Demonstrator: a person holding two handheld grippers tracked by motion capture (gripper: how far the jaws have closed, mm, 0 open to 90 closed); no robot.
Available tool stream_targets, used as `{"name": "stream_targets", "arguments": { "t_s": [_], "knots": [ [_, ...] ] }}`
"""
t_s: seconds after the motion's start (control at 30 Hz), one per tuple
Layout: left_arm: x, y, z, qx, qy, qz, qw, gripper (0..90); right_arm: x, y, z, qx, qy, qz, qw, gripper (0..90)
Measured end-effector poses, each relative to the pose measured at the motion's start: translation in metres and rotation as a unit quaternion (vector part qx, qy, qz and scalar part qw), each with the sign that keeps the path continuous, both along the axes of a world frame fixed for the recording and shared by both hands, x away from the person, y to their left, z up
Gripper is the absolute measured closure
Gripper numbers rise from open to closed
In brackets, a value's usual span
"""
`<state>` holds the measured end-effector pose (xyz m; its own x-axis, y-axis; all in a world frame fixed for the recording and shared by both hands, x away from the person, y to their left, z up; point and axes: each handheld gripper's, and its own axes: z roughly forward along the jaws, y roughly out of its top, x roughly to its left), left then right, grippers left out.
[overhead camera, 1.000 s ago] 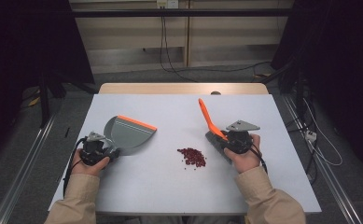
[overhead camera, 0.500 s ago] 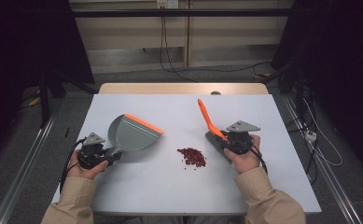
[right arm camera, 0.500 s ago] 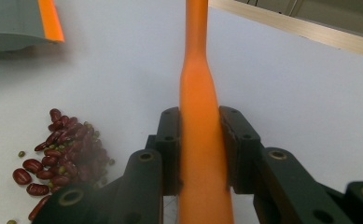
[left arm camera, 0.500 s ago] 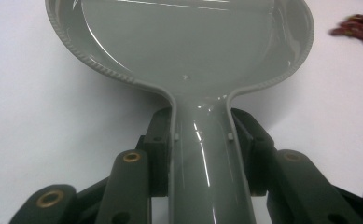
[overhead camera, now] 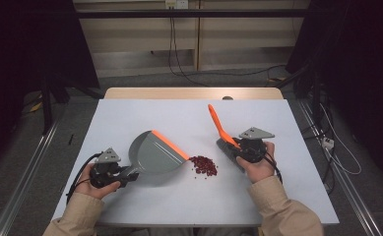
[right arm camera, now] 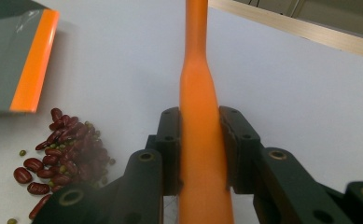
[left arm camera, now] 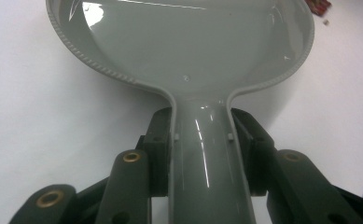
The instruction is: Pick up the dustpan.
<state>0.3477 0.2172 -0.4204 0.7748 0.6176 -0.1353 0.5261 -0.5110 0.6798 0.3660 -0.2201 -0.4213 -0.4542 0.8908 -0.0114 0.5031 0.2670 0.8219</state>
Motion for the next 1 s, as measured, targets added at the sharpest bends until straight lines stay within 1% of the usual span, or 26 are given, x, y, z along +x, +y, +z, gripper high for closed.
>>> {"name": "stream_targets", "arguments": {
  "t_s": [0.03,0.1,0.13,0.23,0.27,0.3,0.37,0.47,0.5,0.6,0.63,0.67,0.7,0.77,0.83,0.97,1.0],
  "knots": [
    [-0.002,-0.001,-0.001,-0.004,0.002,-0.003,1.0000,62.7,0.000,0.000,0.000,0.001,-0.001,0.001,1.0000,71.3],
    [-0.004,-0.002,0.000,0.002,-0.002,-0.017,0.9999,62.7,0.000,0.000,0.000,0.002,-0.001,0.001,1.0000,71.3],
    [-0.005,-0.002,0.000,0.001,0.000,-0.020,0.9998,62.7,0.001,-0.001,0.000,0.002,-0.001,0.002,1.0000,71.3],
    [-0.009,-0.003,0.002,0.002,-0.007,-0.029,0.9996,62.7,0.001,-0.001,-0.001,0.003,-0.001,0.002,1.0000,71.3],
    [-0.010,-0.003,0.003,0.004,-0.010,-0.037,0.9993,62.7,0.001,-0.001,-0.001,0.003,-0.001,0.002,1.0000,71.3],
    [-0.011,-0.003,0.003,-0.001,-0.004,-0.037,0.9993,62.7,0.001,-0.001,-0.001,0.002,-0.001,0.001,1.0000,71.3],
    [-0.014,-0.004,0.003,0.005,-0.005,-0.049,0.9988,62.7,0.001,-0.001,-0.001,0.003,-0.001,0.002,1.0000,71.3],
    [-0.018,-0.008,0.002,0.004,0.000,-0.060,0.9982,62.7,0.001,-0.001,-0.001,0.004,-0.001,0.000,1.0000,71.3],
    [-0.019,-0.010,0.002,0.009,0.000,-0.066,0.9978,62.7,0.001,0.000,-0.001,0.005,-0.001,0.000,1.0000,71.4],
    [-0.021,-0.013,0.000,0.012,0.005,-0.080,0.9967,62.7,0.000,0.000,-0.001,0.004,-0.003,0.001,1.0000,71.4],
    [-0.023,-0.015,0.000,0.018,0.005,-0.082,0.9964,62.7,0.000,0.001,-0.001,0.003,-0.003,0.001,1.0000,71.4],
    [-0.023,-0.015,0.000,0.012,0.007,-0.086,0.9962,62.7,0.000,0.001,-0.001,0.003,-0.003,0.002,1.0000,71.4],
    [-0.024,-0.015,0.001,0.014,0.006,-0.093,0.9956,62.7,0.000,0.001,-0.001,0.003,-0.004,0.002,1.0000,71.4],
    [-0.027,-0.015,0.001,0.011,0.007,-0.097,0.9952,62.7,0.000,0.001,-0.001,0.002,-0.004,0.002,1.0000,71.4],
    [-0.030,-0.013,0.002,0.014,0.006,-0.105,0.9944,62.7,0.000,0.001,-0.001,0.002,-0.004,0.003,1.0000,71.3],
    [-0.036,-0.006,0.002,0.015,0.012,-0.107,0.9940,62.7,0.000,0.001,-0.001,0.000,-0.004,0.003,1.0000,71.3],
    [-0.037,-0.005,0.001,0.020,0.014,-0.108,0.9938,62.6,0.000,0.001,-0.001,0.000,-0.005,0.002,1.0000,71.4]
  ]
}}
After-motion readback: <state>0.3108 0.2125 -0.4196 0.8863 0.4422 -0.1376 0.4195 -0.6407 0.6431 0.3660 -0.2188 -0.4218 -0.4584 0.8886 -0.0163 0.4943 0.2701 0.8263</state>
